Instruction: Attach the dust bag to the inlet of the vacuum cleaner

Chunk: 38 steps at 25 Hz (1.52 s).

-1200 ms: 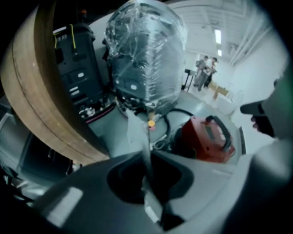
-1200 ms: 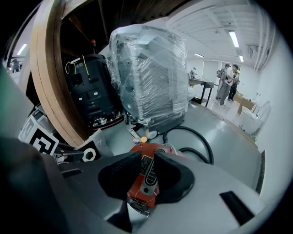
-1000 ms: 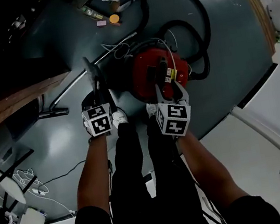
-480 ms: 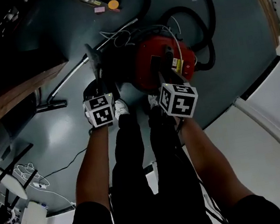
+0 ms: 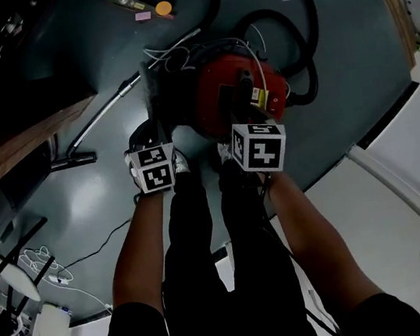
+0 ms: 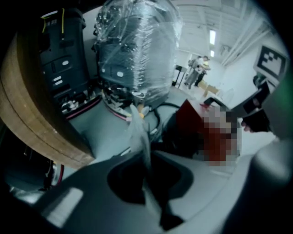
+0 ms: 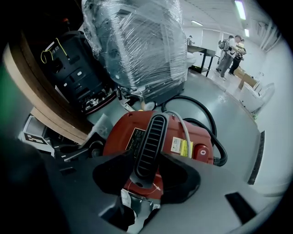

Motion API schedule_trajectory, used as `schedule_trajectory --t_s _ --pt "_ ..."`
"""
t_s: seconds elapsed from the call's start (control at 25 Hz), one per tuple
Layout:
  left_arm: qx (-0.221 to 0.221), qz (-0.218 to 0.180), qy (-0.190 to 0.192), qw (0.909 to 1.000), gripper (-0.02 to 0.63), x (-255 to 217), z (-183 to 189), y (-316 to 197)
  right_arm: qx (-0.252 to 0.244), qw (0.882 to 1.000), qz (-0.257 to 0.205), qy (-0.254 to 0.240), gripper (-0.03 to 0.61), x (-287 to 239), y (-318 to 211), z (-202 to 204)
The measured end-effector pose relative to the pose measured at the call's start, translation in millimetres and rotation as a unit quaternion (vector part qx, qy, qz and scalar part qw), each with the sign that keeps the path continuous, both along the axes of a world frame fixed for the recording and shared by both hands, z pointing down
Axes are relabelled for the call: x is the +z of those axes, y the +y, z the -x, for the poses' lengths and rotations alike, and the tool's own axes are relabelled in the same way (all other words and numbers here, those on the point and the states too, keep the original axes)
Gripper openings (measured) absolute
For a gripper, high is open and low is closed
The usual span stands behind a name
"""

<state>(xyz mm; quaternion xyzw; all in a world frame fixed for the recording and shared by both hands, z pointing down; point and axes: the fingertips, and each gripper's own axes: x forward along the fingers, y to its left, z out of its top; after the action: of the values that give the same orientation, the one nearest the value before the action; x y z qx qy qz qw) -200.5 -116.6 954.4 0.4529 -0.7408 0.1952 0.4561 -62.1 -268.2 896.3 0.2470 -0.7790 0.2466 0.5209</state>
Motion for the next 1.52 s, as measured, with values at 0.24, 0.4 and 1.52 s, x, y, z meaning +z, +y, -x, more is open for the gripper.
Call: schedule_trajectory --t_s 0.24,0.4,1.52 --pt "0.089 0.034 -0.017 0.9953 0.021 -3 -9 -3 -0.006 1.0 -0.009 0.004 0.169 1 0 2" --pt "0.139 0.049 0.007 0.989 0.028 -3 -24 -8 -0.005 1.0 -0.011 0.004 0.169 2 -5 0" --pt "0.18 0.004 0.178 0.9675 0.066 -2 -54 -33 -0.019 1.0 -0.009 -0.013 0.167 3 -7 1"
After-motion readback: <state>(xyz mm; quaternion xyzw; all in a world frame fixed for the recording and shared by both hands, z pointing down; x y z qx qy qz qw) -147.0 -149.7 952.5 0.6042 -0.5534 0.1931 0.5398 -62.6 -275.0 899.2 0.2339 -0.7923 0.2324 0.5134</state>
